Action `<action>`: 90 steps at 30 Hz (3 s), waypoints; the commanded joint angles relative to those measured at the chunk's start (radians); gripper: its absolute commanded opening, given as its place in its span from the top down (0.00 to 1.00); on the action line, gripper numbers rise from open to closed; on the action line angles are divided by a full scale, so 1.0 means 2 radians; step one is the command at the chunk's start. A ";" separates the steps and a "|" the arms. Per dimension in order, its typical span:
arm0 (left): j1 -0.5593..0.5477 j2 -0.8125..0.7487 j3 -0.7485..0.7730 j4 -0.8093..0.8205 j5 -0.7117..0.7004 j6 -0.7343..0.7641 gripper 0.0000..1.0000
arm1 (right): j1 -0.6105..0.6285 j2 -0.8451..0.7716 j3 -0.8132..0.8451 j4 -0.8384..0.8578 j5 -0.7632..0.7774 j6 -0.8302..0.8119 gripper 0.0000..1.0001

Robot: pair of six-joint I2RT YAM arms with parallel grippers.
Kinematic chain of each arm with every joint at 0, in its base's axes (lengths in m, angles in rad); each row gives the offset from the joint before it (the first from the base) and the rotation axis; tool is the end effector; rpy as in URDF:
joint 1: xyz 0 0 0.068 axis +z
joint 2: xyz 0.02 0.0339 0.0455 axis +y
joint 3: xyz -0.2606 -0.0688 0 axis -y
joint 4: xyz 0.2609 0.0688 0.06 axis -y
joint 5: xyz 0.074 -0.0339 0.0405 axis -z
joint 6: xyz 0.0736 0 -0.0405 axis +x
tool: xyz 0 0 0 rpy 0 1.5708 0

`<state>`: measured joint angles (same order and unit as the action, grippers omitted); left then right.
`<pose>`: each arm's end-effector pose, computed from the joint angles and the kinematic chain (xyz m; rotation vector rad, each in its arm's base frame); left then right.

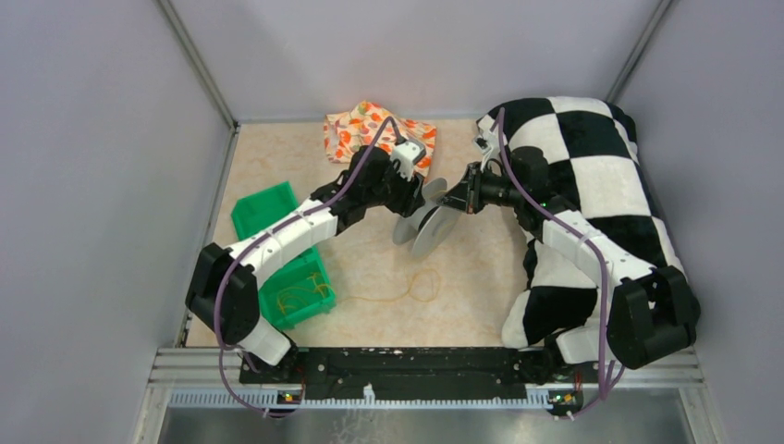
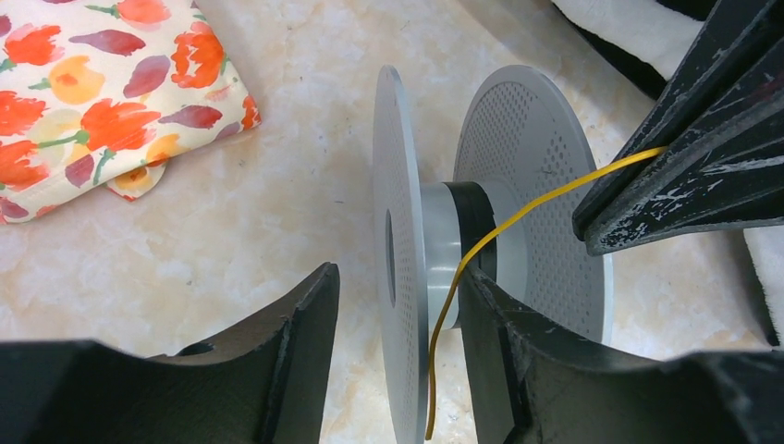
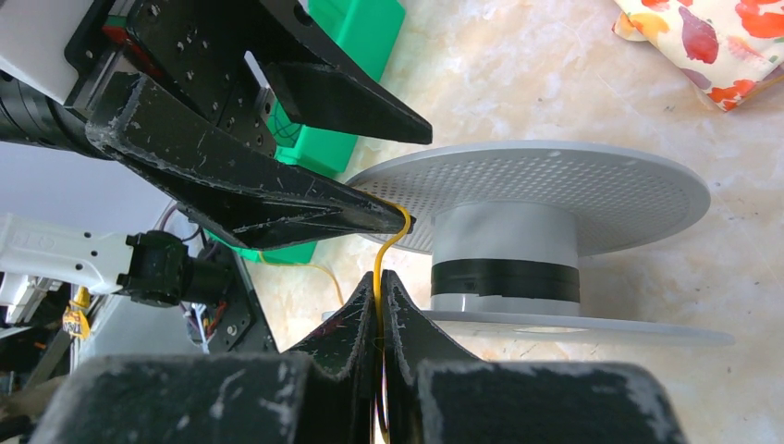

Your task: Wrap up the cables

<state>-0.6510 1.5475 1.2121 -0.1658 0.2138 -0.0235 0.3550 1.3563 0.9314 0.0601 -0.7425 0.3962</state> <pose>0.3151 -0.2597 0.2747 0.7815 1.9723 -0.6294 0.3078 0.1672 0.2695 -0.4844 1.9684 1.2037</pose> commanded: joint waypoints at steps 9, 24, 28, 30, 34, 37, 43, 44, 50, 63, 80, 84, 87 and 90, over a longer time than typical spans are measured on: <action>-0.008 0.006 0.029 0.013 -0.008 0.008 0.50 | -0.003 0.006 0.015 -0.005 0.005 -0.007 1.00; -0.012 0.017 0.039 0.001 -0.002 0.021 0.49 | -0.003 0.009 0.015 -0.007 0.007 -0.009 1.00; -0.012 0.018 0.040 0.000 -0.002 0.021 0.53 | -0.003 0.008 0.016 -0.008 0.008 -0.010 1.00; -0.012 0.019 0.040 0.001 -0.001 0.021 0.57 | -0.004 0.007 0.015 -0.009 0.009 -0.011 1.00; -0.013 0.019 0.041 0.000 -0.001 0.022 0.66 | -0.003 0.007 0.015 -0.010 0.010 -0.012 1.00; -0.012 0.020 0.042 -0.001 0.002 0.023 0.67 | -0.003 0.007 0.016 -0.010 0.010 -0.010 1.00; -0.013 0.027 0.045 -0.002 0.009 0.024 0.74 | -0.003 0.011 0.021 -0.012 0.014 -0.006 1.00; -0.013 0.028 0.046 -0.002 0.010 0.024 0.75 | -0.003 0.012 0.022 -0.013 0.013 -0.006 1.00; -0.013 0.037 0.053 -0.010 0.016 0.029 0.64 | -0.003 0.020 0.029 -0.017 0.012 -0.005 1.00; -0.013 0.031 0.050 -0.017 0.018 0.037 0.57 | -0.003 0.022 0.024 -0.019 0.014 -0.009 1.00; -0.013 0.029 0.053 -0.035 0.025 0.053 0.51 | -0.003 0.016 0.036 -0.029 0.024 -0.019 1.00; -0.013 0.017 0.047 -0.036 0.026 0.051 0.51 | -0.003 0.015 0.039 -0.041 0.022 -0.020 1.00; -0.013 0.007 0.043 -0.037 0.030 0.048 0.50 | -0.003 0.014 0.040 -0.042 0.022 -0.020 1.00; -0.013 0.000 0.040 -0.037 0.033 0.049 0.49 | -0.003 0.015 0.041 -0.041 0.021 -0.020 1.00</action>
<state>-0.6727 1.6157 1.2812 -0.2604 0.2554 0.0765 0.3550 1.3972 0.9581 -0.0345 -0.7006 0.3763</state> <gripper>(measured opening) 0.505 0.005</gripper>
